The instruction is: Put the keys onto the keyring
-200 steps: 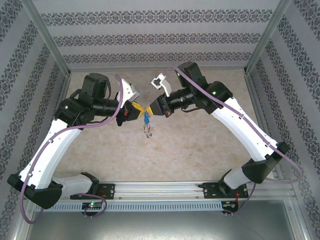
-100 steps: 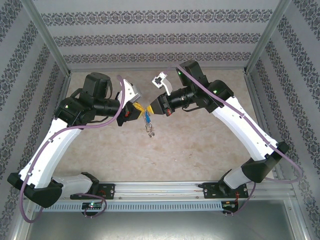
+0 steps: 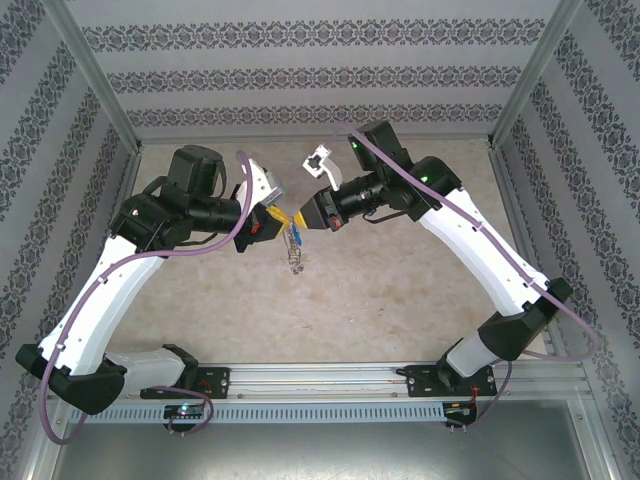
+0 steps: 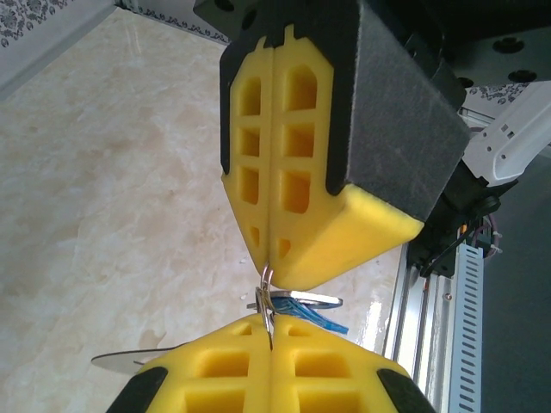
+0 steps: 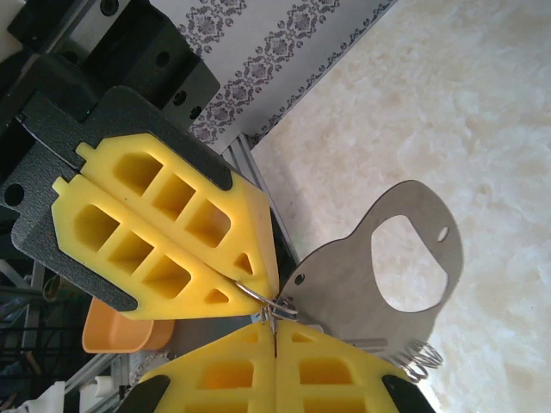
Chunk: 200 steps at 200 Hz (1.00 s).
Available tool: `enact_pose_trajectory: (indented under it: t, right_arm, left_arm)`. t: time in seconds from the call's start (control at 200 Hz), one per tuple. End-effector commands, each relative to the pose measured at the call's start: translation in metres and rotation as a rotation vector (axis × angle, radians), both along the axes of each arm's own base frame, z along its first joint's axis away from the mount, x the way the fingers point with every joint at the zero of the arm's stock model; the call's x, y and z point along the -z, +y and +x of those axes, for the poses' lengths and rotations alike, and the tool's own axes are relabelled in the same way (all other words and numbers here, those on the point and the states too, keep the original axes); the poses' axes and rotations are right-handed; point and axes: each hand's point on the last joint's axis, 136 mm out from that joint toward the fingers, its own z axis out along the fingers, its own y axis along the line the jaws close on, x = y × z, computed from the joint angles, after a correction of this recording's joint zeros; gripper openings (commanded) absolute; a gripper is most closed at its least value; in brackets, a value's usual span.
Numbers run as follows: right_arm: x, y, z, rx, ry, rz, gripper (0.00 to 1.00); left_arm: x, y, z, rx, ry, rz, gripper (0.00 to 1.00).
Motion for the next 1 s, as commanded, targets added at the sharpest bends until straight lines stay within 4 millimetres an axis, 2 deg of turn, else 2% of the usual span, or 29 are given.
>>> enact_pose_trajectory:
  t: [0.0, 0.48, 0.994]
  right_arm:
    - [0.011, -0.005, 0.016, 0.063, 0.032, -0.051, 0.0]
    - [0.0206, -0.0123, 0.0242, 0.114, 0.132, -0.095, 0.0]
    - [0.0155, -0.01, 0.0193, 0.094, 0.152, -0.074, 0.0]
  left_arm:
    - [-0.0225, -0.0087, -0.0217, 0.096, -0.047, -0.056, 0.0]
    - [-0.0275, -0.0108, -0.0217, 0.105, -0.065, -0.061, 0.0]
    - [-0.0281, -0.011, -0.0213, 0.1, -0.071, -0.058, 0.0]
